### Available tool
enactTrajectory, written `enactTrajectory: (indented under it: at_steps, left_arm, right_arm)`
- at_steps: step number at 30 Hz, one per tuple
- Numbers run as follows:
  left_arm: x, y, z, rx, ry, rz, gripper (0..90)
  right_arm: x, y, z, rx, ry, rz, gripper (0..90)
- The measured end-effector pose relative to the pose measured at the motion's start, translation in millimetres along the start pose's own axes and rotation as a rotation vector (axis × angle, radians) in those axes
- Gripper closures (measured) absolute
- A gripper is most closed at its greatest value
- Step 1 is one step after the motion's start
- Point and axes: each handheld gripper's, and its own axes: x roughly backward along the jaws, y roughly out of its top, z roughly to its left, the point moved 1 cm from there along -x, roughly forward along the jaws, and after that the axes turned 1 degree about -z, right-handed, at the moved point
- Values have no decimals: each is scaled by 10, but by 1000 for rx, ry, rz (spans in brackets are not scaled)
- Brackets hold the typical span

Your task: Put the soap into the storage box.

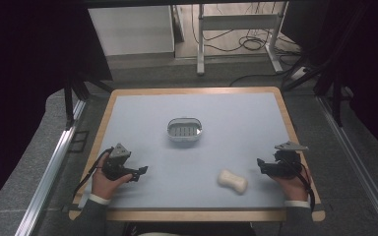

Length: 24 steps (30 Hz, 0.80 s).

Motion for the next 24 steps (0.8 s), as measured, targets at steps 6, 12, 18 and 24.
enactTrajectory:
  at_steps: [6,12,18,24]
  left_arm:
    - [5,-1,-12,6,3,-9,82]
    - [30,3,0,4,3,-18,82]
    - [34,22,31,21,6,-35,82]
    - [19,35,53,29,12,-33,83]
  right_arm:
    - [-29,-3,9,13,-3,5,111]
    - [5,31,59,32,27,-19,127]
    - [42,35,105,68,61,-41,139]
    - [67,41,102,41,87,-32,158]
